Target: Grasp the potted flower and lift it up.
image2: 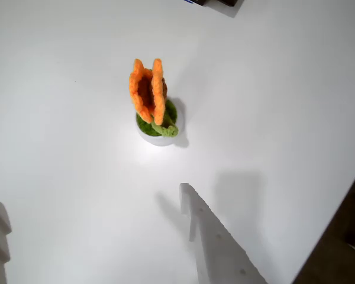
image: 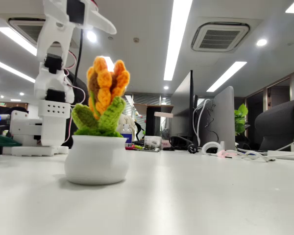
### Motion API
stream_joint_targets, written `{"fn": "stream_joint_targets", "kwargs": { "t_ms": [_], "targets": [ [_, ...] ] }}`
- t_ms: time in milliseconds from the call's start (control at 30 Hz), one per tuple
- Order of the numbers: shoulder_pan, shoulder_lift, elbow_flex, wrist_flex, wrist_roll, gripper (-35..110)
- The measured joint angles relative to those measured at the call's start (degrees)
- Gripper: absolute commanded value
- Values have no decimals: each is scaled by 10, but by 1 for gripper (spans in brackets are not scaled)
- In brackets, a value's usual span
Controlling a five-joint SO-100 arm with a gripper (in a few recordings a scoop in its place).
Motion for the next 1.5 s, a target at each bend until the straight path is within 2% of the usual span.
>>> {"fn": "stream_joint_targets", "kwargs": {
  "t_ms": [300, 767, 1500],
  "targets": [
    [-1, -130, -37, -47, 53, 36],
    [10, -299, -102, -39, -45, 36],
    [36, -465, -158, -140, -69, 36]
  ]
}}
